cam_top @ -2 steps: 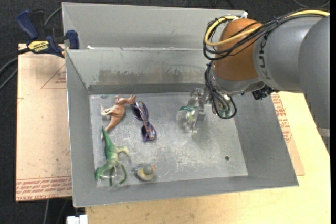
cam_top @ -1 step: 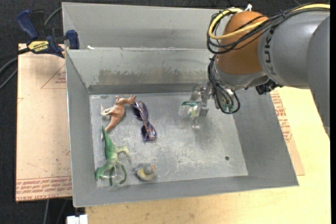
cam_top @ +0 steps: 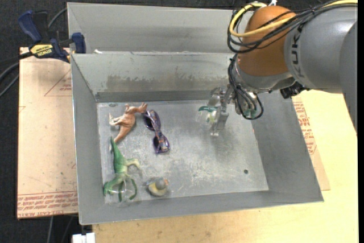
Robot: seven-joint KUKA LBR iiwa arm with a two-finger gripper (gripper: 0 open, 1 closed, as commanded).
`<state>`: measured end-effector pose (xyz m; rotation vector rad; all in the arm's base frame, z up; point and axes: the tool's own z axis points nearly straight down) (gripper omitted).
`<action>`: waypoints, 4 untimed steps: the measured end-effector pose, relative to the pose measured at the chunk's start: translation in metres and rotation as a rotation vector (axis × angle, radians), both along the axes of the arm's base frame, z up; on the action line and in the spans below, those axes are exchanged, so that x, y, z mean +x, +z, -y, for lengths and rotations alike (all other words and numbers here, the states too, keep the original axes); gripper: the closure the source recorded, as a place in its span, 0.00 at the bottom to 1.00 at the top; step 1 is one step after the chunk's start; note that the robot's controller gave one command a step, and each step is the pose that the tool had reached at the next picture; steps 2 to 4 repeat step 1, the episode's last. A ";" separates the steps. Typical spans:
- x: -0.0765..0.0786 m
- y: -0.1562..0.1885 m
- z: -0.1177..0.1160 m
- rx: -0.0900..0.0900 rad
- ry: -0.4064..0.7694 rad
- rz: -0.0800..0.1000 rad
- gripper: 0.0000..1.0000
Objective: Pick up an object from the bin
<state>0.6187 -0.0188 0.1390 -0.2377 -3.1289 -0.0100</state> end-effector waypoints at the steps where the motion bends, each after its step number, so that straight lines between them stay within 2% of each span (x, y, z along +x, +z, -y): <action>1: 0.001 0.017 0.000 0.000 0.000 0.003 1.00; 4: 0.001 0.017 0.000 0.000 0.000 0.003 1.00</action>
Offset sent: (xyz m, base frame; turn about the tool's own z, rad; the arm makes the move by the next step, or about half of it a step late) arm 0.0003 0.0000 0.0189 0.0000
